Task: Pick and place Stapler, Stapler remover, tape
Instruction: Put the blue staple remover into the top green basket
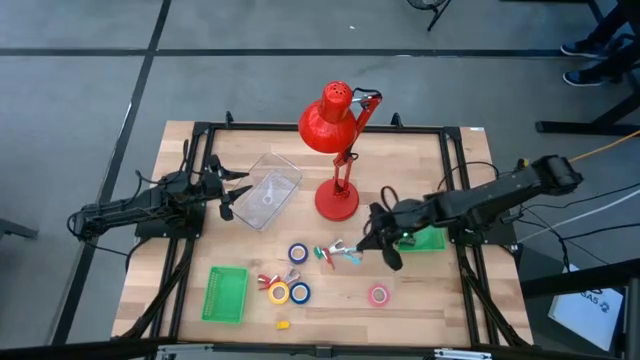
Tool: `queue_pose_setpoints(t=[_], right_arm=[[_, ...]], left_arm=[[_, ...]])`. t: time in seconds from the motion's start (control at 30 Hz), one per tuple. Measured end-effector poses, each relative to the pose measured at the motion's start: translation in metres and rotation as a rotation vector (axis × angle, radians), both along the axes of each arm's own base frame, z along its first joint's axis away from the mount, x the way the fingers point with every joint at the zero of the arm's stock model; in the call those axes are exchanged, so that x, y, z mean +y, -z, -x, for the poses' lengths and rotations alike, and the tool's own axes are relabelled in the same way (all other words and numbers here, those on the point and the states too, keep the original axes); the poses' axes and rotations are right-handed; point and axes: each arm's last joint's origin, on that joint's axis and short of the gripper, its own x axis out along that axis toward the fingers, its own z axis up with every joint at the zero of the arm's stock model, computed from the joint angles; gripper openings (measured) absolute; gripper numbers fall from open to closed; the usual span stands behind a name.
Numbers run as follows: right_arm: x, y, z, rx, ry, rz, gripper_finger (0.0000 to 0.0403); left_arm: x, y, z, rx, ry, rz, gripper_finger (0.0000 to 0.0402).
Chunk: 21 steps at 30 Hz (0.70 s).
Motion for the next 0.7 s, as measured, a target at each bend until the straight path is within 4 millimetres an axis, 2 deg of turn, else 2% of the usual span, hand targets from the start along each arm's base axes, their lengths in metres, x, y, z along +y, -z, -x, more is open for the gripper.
queue_pose_setpoints(t=[0.17, 0.4, 0.7], right_arm=[[-0.003, -0.022, 0.016, -0.059, 0.023, -0.058, 0.0000], [-0.006, -0.039, 0.045, -0.051, 0.018, -0.093, 0.0000], [-0.017, -0.034, 0.090, 0.162, 0.107, -0.005, 0.0000]], left_arm=[[0.000, 0.000, 0.000, 0.000, 0.000, 0.000, 0.0174], [0.000, 0.000, 0.000, 0.000, 0.000, 0.000, 0.0173], [0.000, 0.000, 0.000, 0.000, 0.000, 0.000, 0.0174]])
